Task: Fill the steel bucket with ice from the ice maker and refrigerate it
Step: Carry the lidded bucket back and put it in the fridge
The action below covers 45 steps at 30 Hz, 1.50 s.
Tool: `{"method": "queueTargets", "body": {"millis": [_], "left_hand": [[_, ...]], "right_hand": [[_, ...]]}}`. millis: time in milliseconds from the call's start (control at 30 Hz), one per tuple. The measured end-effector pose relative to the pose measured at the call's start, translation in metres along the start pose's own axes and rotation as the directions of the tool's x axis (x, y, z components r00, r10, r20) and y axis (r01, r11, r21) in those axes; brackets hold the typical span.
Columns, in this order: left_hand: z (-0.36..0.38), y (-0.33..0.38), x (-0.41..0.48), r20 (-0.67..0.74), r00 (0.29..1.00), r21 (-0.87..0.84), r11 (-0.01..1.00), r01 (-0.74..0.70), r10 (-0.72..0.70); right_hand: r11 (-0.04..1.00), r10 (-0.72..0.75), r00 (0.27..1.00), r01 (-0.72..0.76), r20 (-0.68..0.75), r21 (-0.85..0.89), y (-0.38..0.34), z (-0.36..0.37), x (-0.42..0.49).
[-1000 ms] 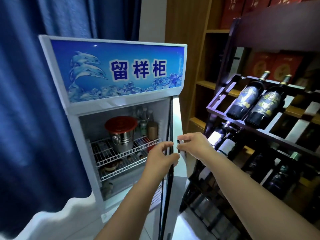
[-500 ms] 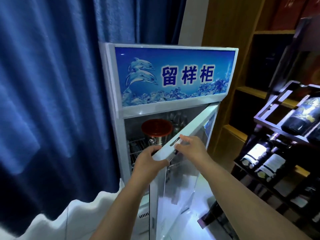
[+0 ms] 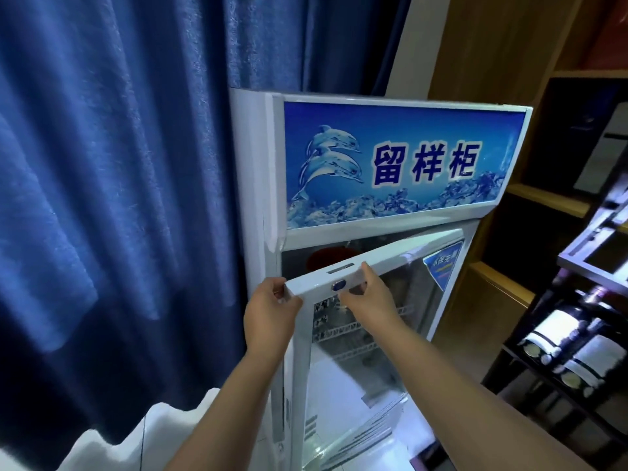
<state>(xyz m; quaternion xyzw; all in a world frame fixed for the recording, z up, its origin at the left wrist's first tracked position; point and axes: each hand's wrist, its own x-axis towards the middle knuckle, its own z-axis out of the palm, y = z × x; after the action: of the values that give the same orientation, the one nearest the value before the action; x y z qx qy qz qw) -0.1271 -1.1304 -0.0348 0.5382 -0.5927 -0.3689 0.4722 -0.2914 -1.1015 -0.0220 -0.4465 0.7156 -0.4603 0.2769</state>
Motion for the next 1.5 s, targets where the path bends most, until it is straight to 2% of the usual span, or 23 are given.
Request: {"method": "queueTargets", "body": {"millis": [233,367,700,867,1033,1167,1267,1500], "left_hand": [[-0.002,-0.012,0.047,-0.091,0.995,0.077,0.997,-0.027,0.034],[-0.002,-0.017,0.066,-0.132,0.99,0.114,0.993,-0.038,0.053],[-0.001,-0.027,0.085,-0.09,0.994,0.083,0.995,-0.061,0.069],[-0.001,-0.025,0.091,-0.071,0.993,0.122,0.989,-0.082,0.091],[-0.002,-0.023,0.094,-0.055,0.994,0.146,0.985,-0.088,0.097],[-0.003,-0.024,0.093,-0.031,0.997,0.144,0.987,-0.07,0.075],[-0.005,-0.021,0.093,-0.006,0.999,0.141,0.989,-0.043,0.045],[-0.015,-0.02,0.077,0.074,0.997,0.211,0.977,0.005,-0.021]], "right_hand": [[1.0,0.018,1.0,-0.018,-0.021,0.009,-0.005,0.023,0.023],[0.999,-0.028,0.999,0.029,-0.032,0.034,-0.008,0.032,0.033],[0.995,-0.055,0.995,0.047,-0.088,-0.087,-0.013,0.049,0.045],[0.991,-0.066,0.997,0.062,-0.028,-0.12,-0.018,0.047,0.046],[0.993,-0.098,0.995,0.095,-0.037,-0.064,-0.018,0.041,0.044],[0.999,-0.04,0.997,0.038,-0.062,-0.027,-0.015,0.041,0.041],[1.0,0.014,1.0,-0.014,-0.027,0.009,-0.013,0.043,0.04],[0.999,0.03,0.999,-0.03,0.029,0.013,-0.008,0.04,0.031]]}}
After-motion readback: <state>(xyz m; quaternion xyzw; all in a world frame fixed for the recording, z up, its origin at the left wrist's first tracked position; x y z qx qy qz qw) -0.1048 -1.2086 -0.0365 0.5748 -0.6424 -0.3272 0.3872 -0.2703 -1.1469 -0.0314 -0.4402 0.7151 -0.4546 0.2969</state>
